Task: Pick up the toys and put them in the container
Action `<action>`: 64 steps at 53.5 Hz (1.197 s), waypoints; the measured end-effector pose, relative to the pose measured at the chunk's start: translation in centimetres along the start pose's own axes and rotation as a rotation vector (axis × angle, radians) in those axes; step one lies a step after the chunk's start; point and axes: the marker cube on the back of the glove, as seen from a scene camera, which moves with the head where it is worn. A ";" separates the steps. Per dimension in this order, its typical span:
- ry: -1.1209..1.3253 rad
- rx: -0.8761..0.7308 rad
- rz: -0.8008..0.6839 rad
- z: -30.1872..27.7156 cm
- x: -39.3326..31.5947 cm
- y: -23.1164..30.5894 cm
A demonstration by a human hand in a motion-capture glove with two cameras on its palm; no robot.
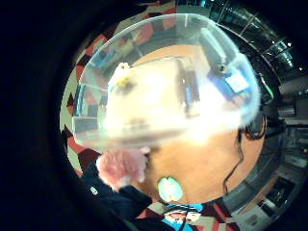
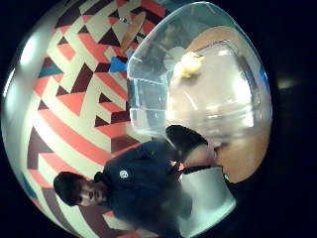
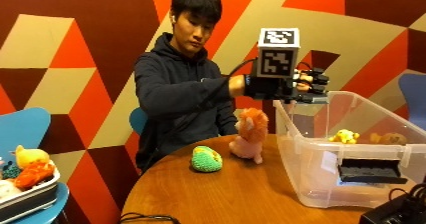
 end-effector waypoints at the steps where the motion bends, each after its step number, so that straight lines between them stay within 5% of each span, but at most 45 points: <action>1: 0.017 -0.005 0.006 -0.3 0.1 0.9; 10: 0.248 -0.160 0.025 -0.4 2.3 11.8; 18: 0.275 -0.255 0.244 2.6 5.9 19.1; 29: 0.392 -0.312 0.415 8.9 9.8 22.0; 39: 0.490 -0.370 0.409 12.9 10.8 21.9; 54: 0.337 -0.122 0.218 10.4 8.6 19.0; 64: 0.203 0.357 0.027 1.2 2.0 15.4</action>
